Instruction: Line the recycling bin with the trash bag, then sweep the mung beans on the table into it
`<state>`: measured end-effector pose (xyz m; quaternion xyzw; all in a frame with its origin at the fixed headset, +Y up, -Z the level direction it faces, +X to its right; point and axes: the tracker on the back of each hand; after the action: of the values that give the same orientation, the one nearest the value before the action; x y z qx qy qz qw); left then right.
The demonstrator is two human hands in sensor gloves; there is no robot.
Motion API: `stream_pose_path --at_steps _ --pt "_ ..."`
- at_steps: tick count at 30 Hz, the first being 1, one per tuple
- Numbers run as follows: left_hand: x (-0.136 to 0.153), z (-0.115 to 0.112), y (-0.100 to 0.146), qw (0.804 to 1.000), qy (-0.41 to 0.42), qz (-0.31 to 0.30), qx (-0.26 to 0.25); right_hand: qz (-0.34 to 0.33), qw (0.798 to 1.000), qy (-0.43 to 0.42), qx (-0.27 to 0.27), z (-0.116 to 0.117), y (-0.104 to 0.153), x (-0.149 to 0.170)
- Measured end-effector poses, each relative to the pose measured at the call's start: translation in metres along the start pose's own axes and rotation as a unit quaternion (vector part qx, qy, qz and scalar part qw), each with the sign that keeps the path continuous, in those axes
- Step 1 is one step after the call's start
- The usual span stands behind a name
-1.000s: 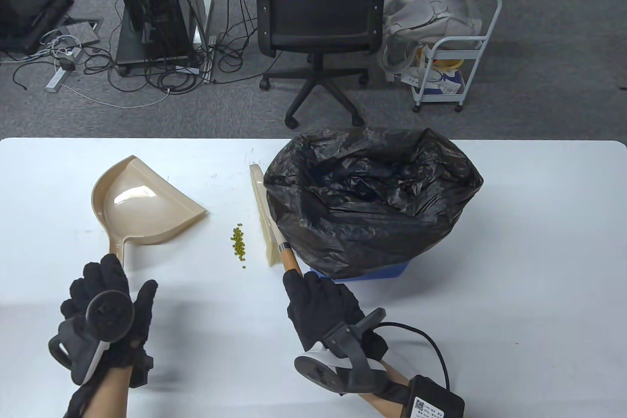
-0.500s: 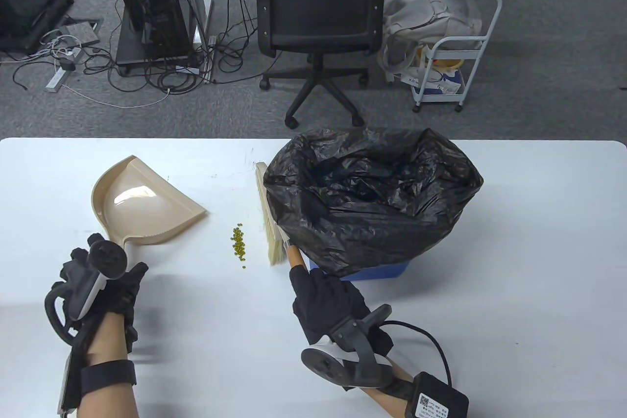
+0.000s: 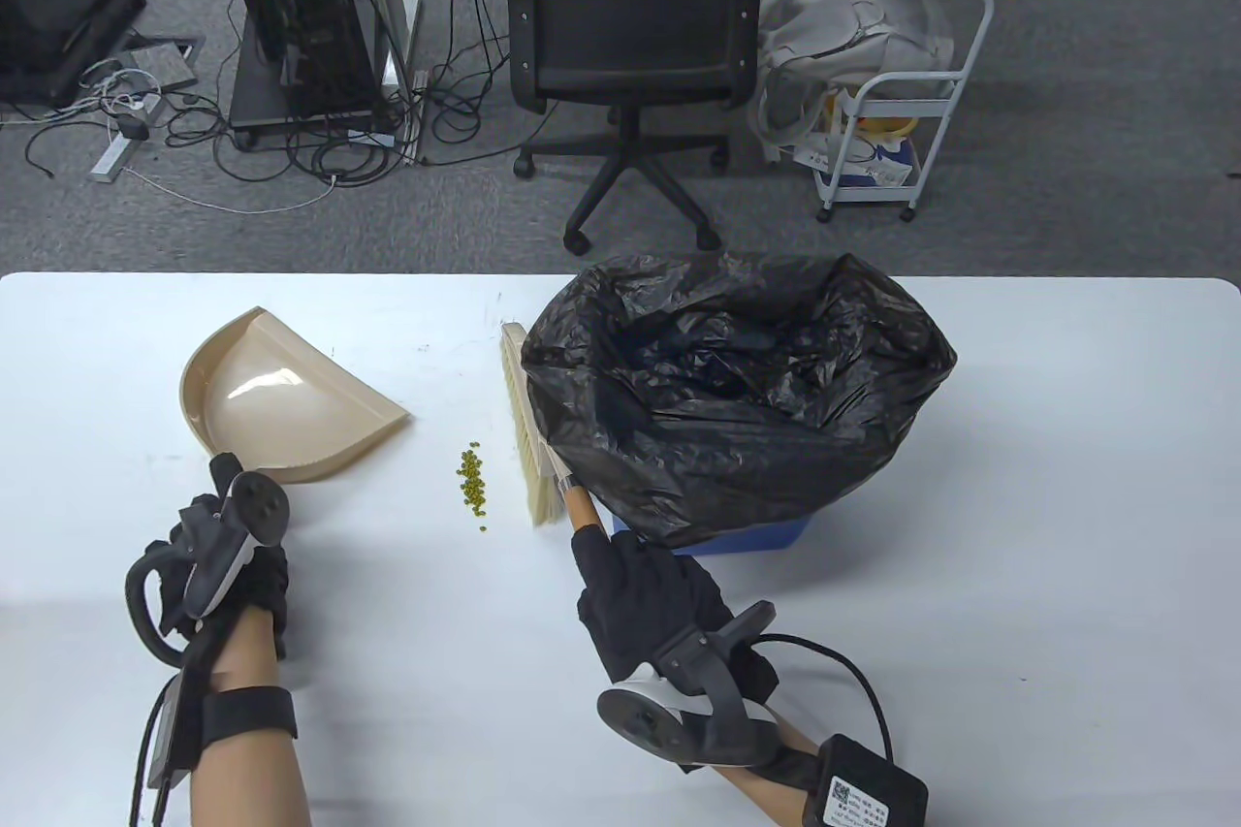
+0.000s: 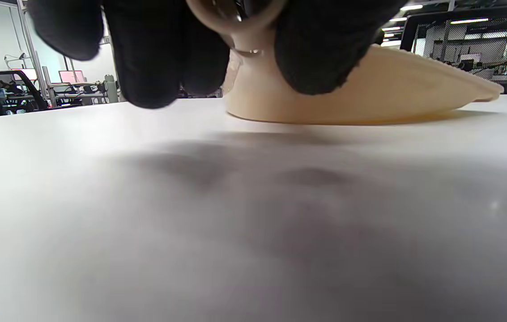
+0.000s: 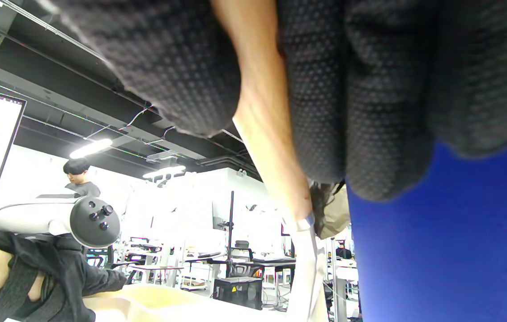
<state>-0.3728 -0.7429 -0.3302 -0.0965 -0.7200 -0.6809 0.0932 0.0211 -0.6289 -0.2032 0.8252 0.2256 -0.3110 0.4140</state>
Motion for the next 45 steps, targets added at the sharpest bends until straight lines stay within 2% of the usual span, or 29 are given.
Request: stream_pose_path --at_steps 2,8,14,25,29,31,40,45 --pt "-0.002 0.002 0.002 1.000 0.023 -0.010 -0.020 0.000 1.000 -0.004 0.003 0.000 0.001 0.000" --pt "-0.006 0.022 0.017 0.998 0.011 -0.020 -0.057 0.001 1.000 -0.003 0.003 0.000 0.001 0.001" --pt "-0.004 0.041 0.044 0.997 0.014 -0.050 -0.055 0.004 1.000 -0.008 0.009 0.000 0.001 0.001" --pt "0.001 0.051 0.093 0.993 -0.010 -0.110 -0.027 0.008 1.000 -0.007 0.005 0.001 0.002 0.001" --pt "0.003 0.047 0.102 0.991 -0.013 -0.131 -0.028 0.005 1.000 -0.005 0.007 0.001 0.002 0.000" --pt "0.005 0.038 0.103 0.991 0.005 -0.135 -0.011 0.003 1.000 -0.004 0.008 0.001 0.003 -0.001" --pt "0.014 0.012 0.096 0.989 0.001 -0.143 0.033 0.007 1.000 -0.006 0.010 0.001 0.005 0.000" --pt "0.015 0.005 0.096 0.988 -0.004 -0.150 0.035 0.007 1.000 -0.007 0.011 0.001 0.005 0.000"
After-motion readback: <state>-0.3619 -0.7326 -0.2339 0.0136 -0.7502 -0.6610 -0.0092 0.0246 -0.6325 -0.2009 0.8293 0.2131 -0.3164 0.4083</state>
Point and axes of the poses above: the tracker on the back of each hand, its own x axis roughly to the little-finger side, its own y axis roughly from the fingertips to the wrist, z = x × y, and after that the axes turned 11 degrees about -z, right-handed
